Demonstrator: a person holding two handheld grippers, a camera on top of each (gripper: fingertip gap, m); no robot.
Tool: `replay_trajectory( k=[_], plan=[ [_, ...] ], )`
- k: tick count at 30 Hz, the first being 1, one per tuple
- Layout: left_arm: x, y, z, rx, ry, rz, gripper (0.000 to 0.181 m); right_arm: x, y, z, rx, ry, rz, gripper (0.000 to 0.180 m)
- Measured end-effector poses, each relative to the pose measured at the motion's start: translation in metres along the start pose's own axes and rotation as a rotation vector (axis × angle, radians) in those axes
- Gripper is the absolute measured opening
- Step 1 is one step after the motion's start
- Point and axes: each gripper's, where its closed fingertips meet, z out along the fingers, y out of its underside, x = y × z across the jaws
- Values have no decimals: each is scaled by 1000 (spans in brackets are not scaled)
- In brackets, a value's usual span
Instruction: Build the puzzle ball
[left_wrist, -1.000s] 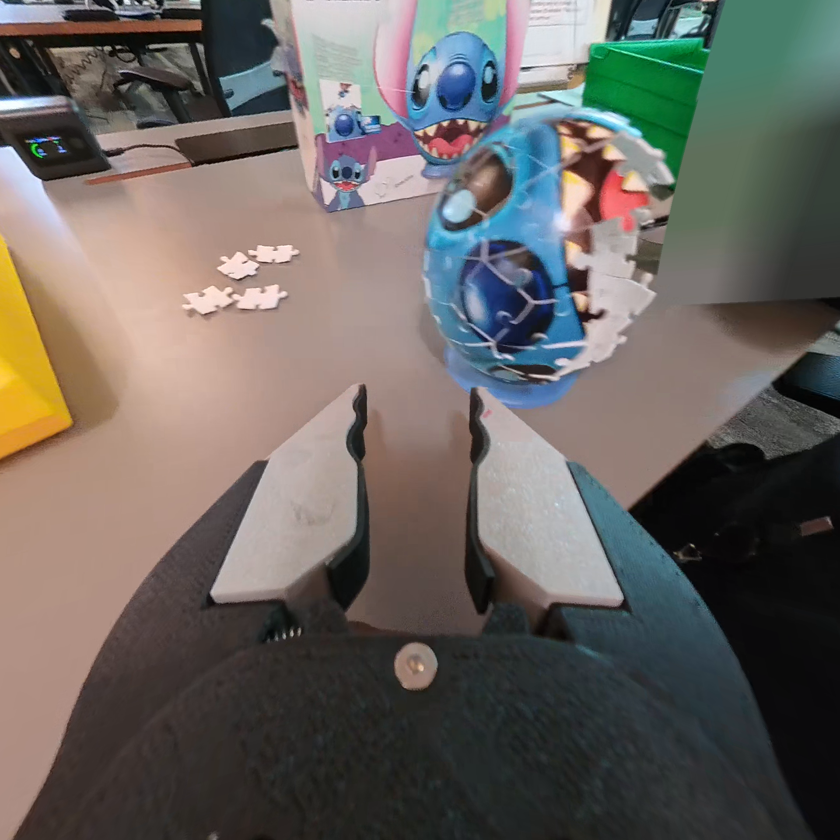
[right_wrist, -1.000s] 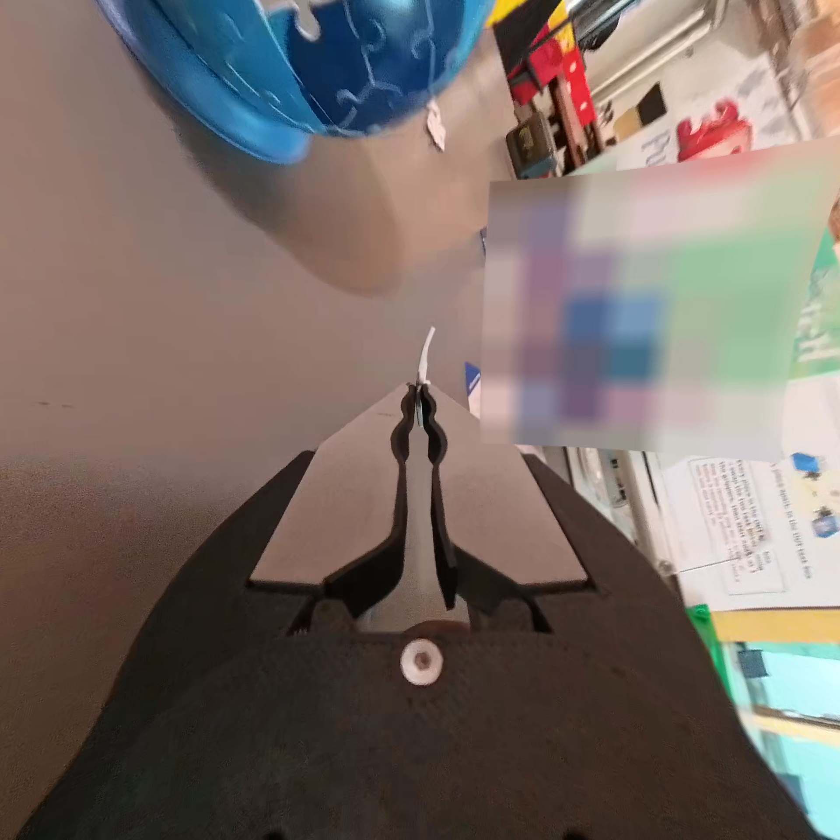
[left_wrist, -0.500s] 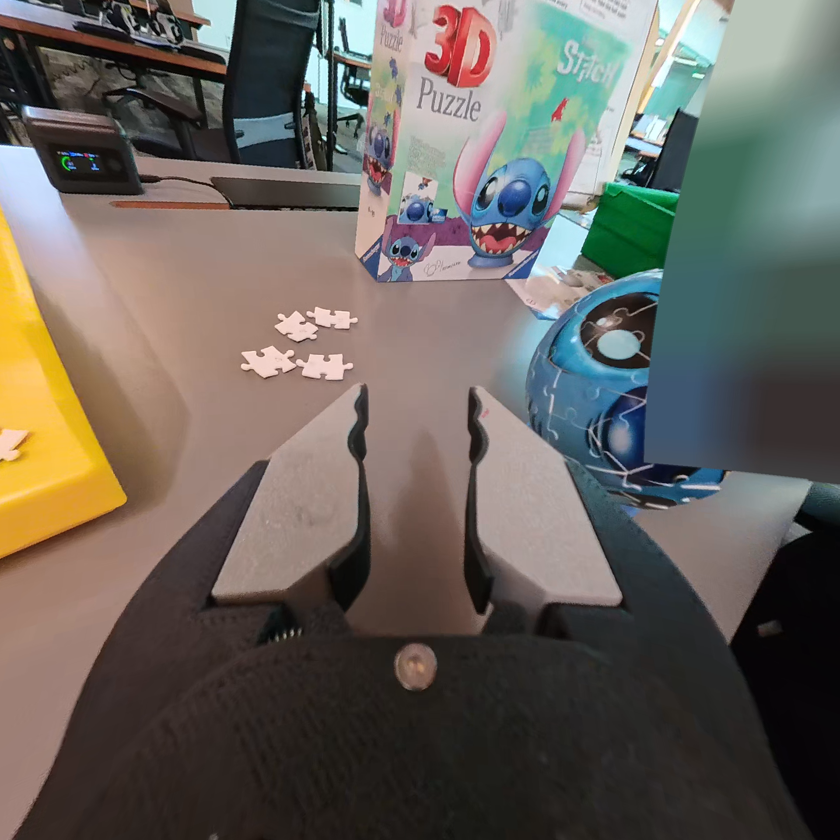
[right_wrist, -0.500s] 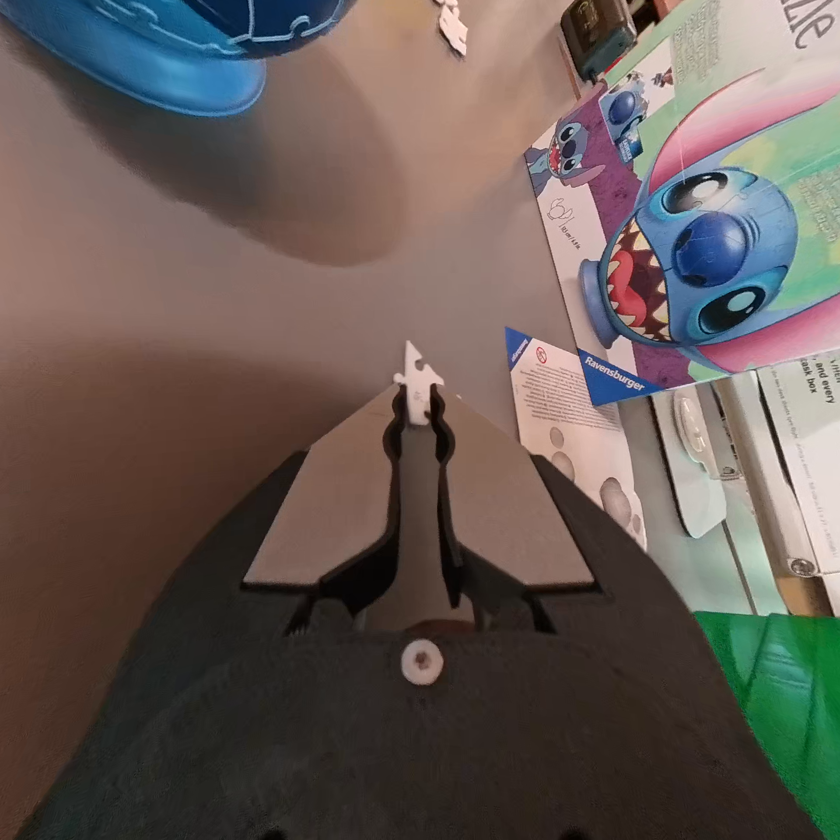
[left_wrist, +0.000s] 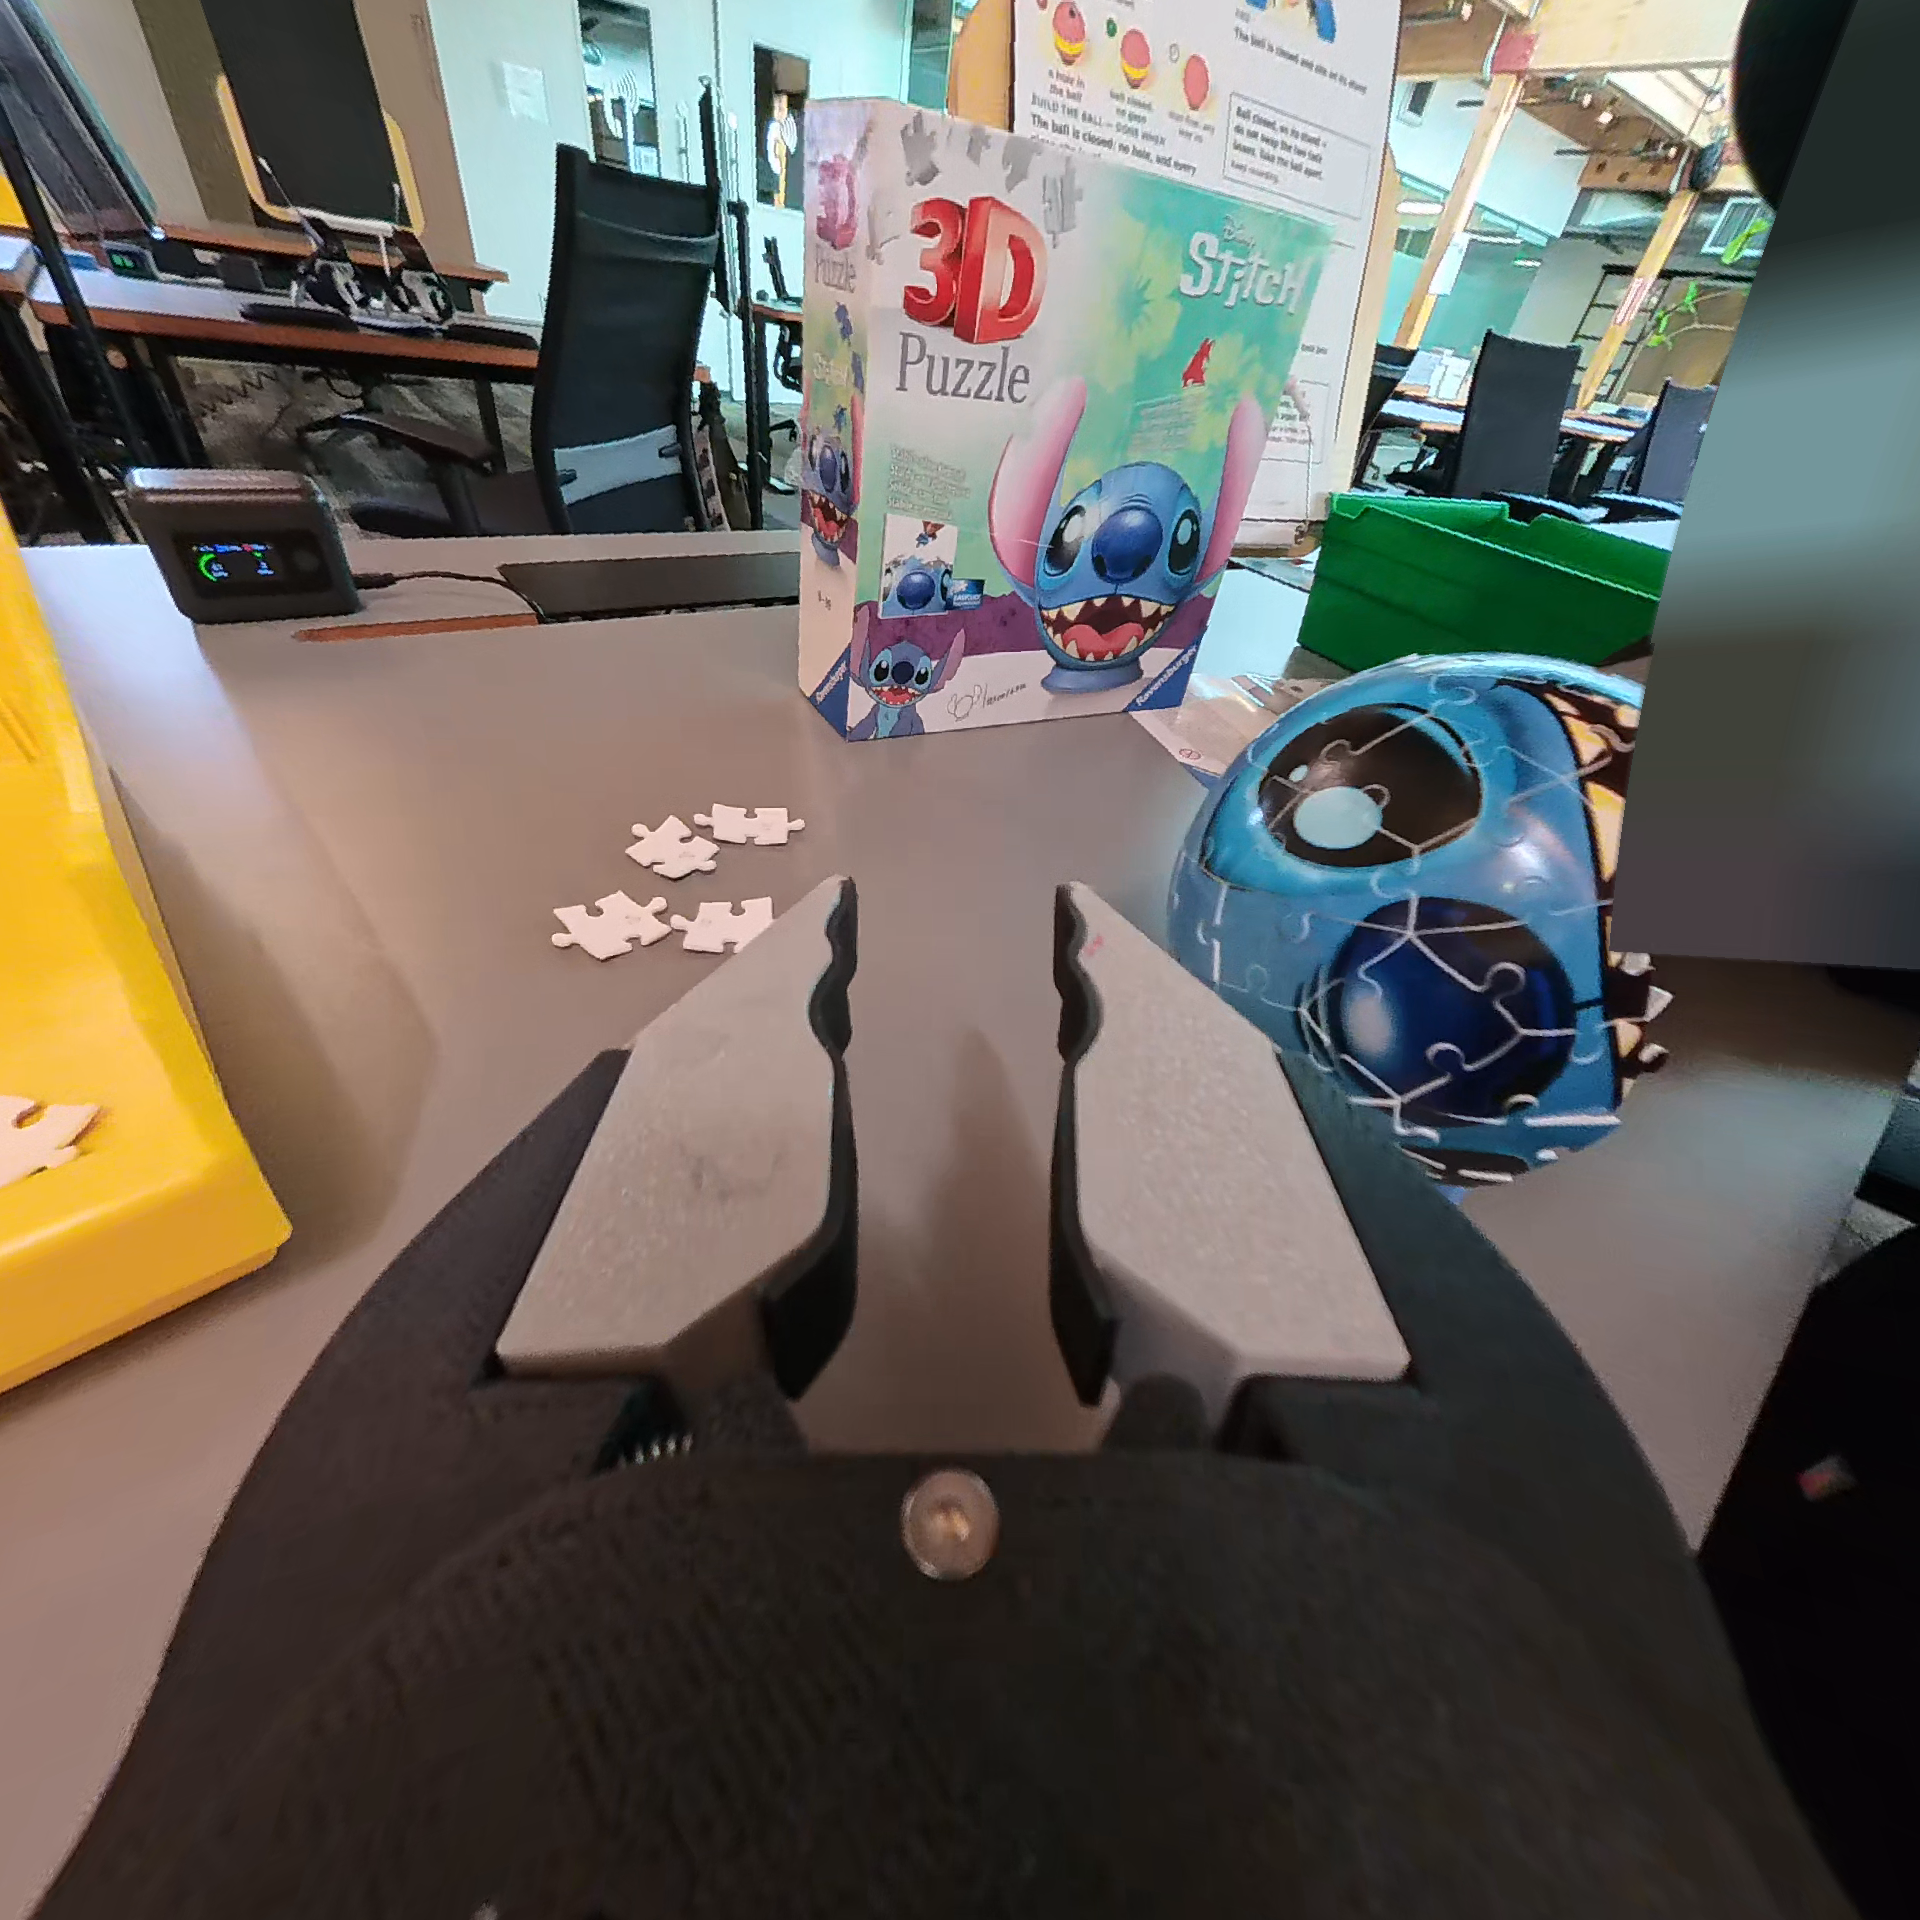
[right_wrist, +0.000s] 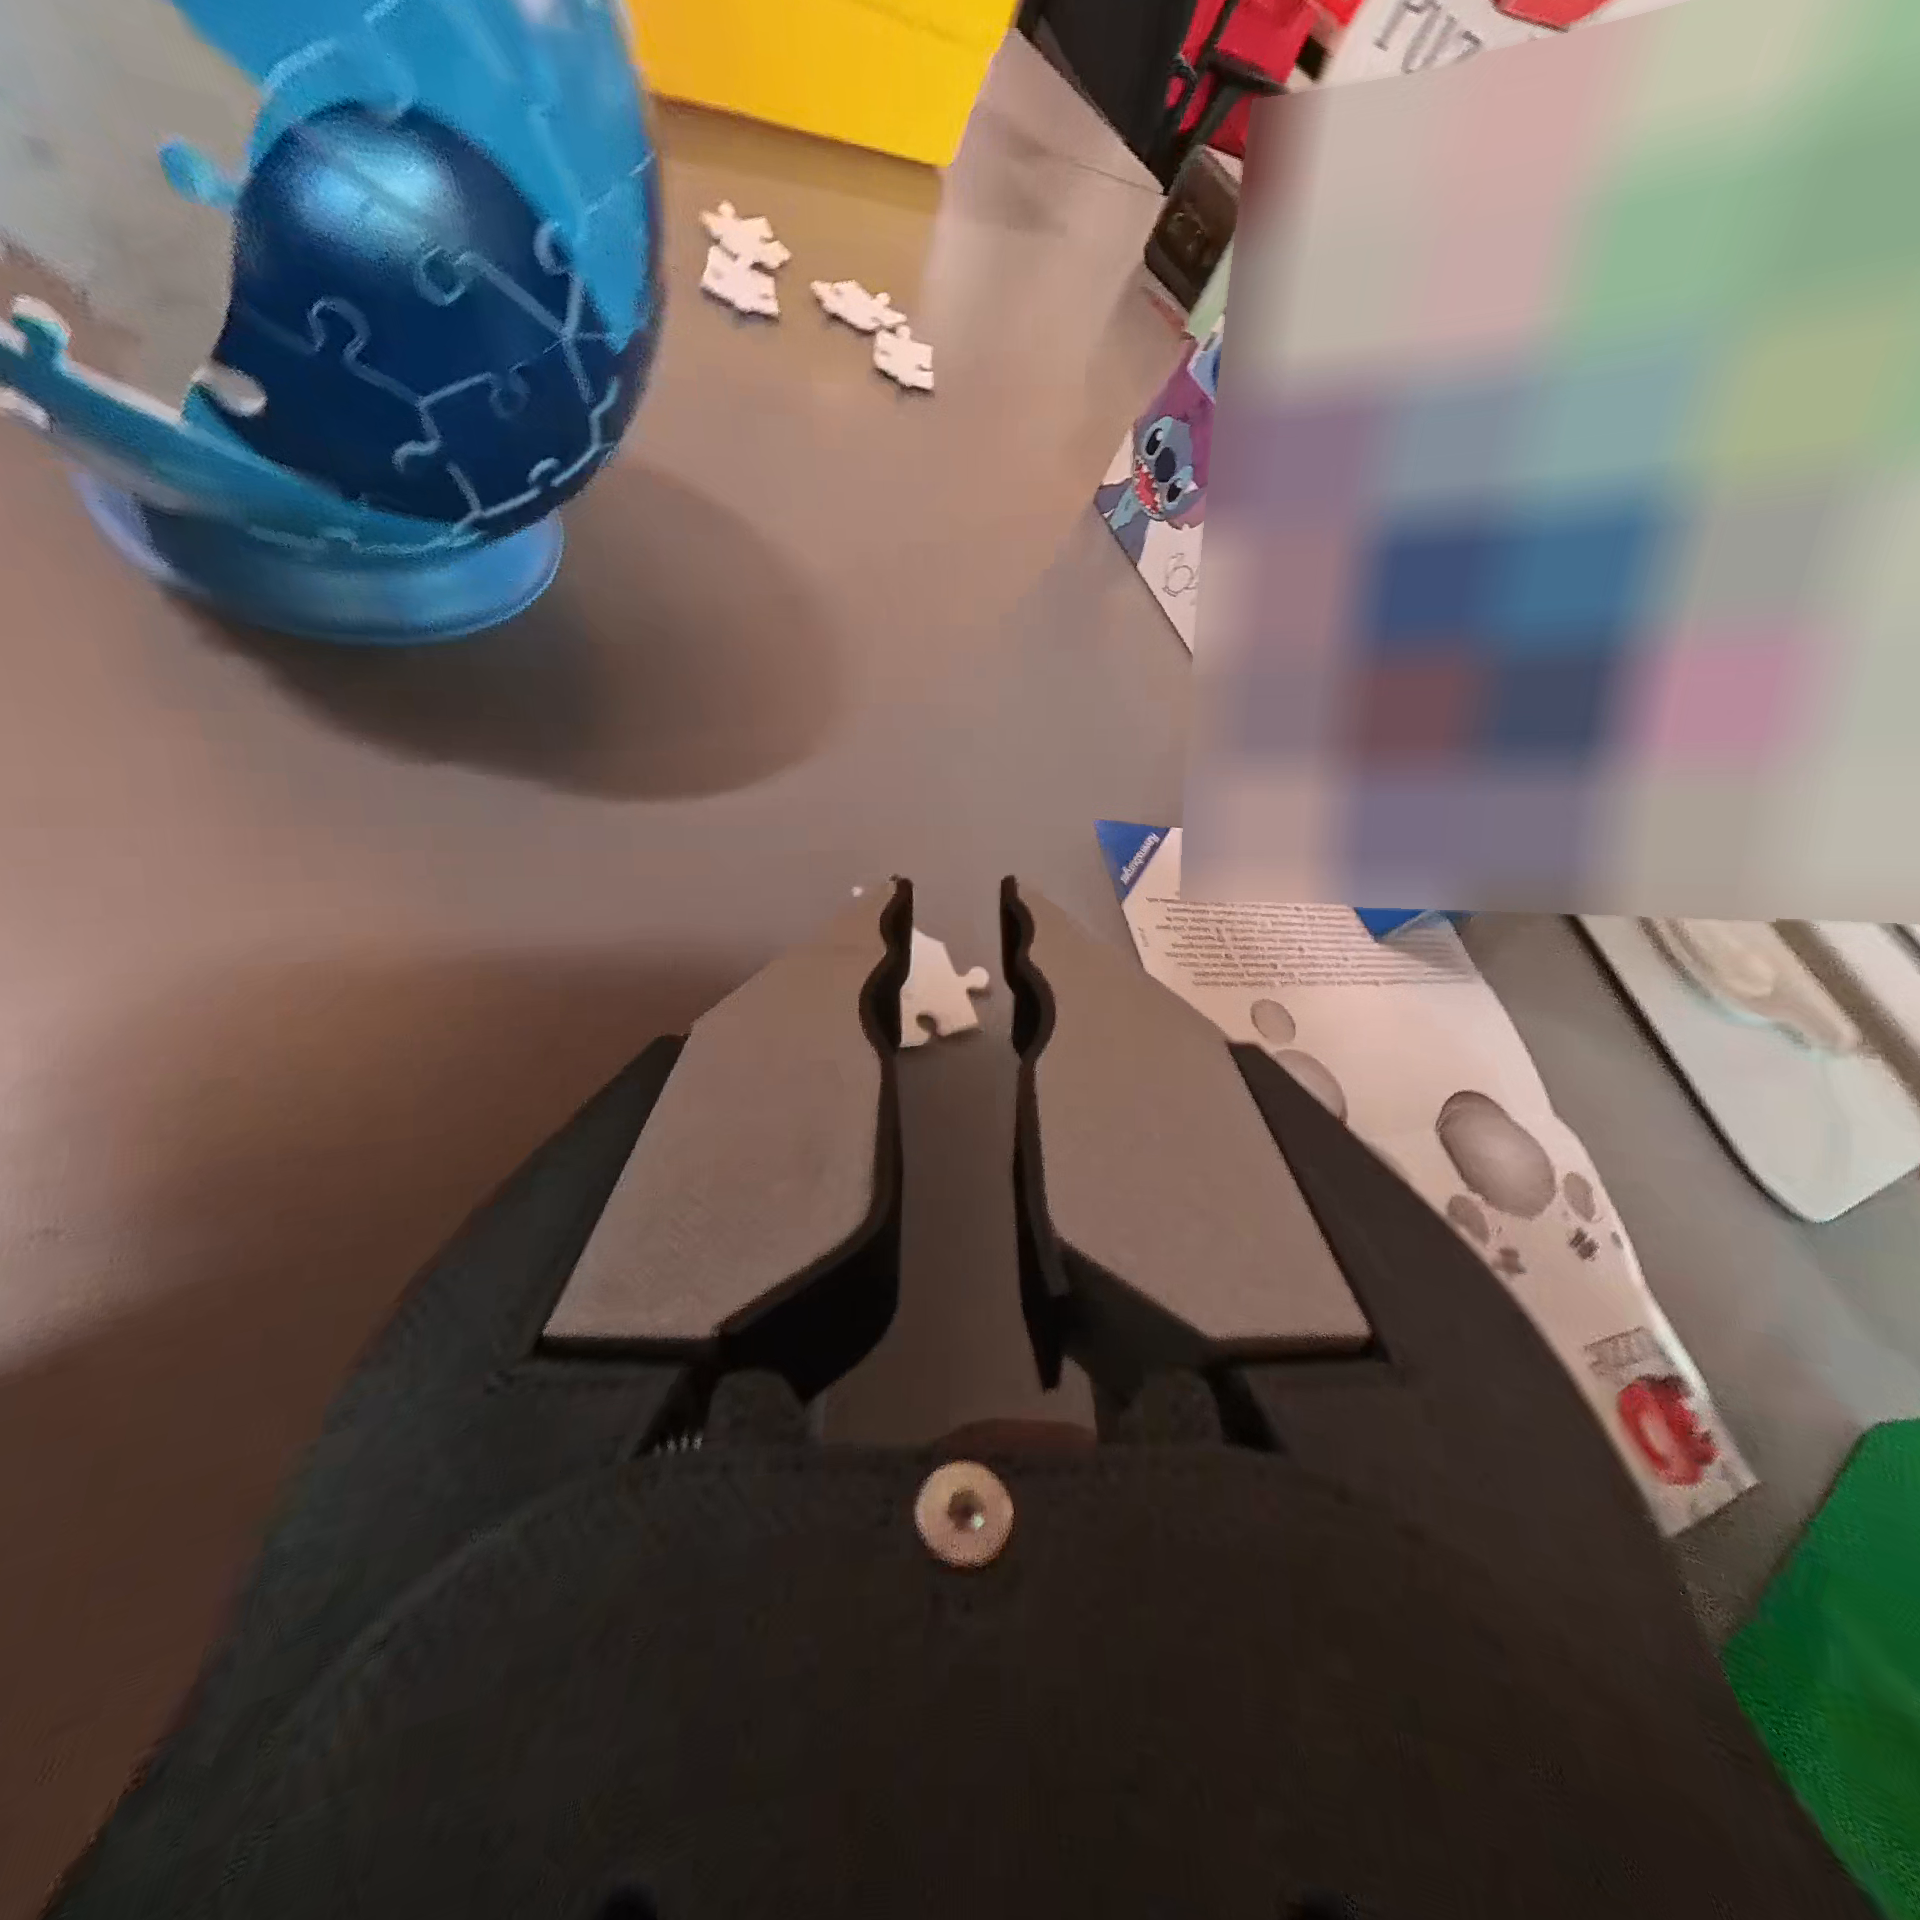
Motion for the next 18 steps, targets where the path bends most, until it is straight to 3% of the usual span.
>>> replay_trajectory(
  k=[7,18],
  plan=[
    [-2,-5,-3,41,-20,6,34,17,3,-2,17,-58,263,30],
    [-3,-10,-7,86,-20,9,33,15,7,-2,1,-137,364,50]
  ],
)
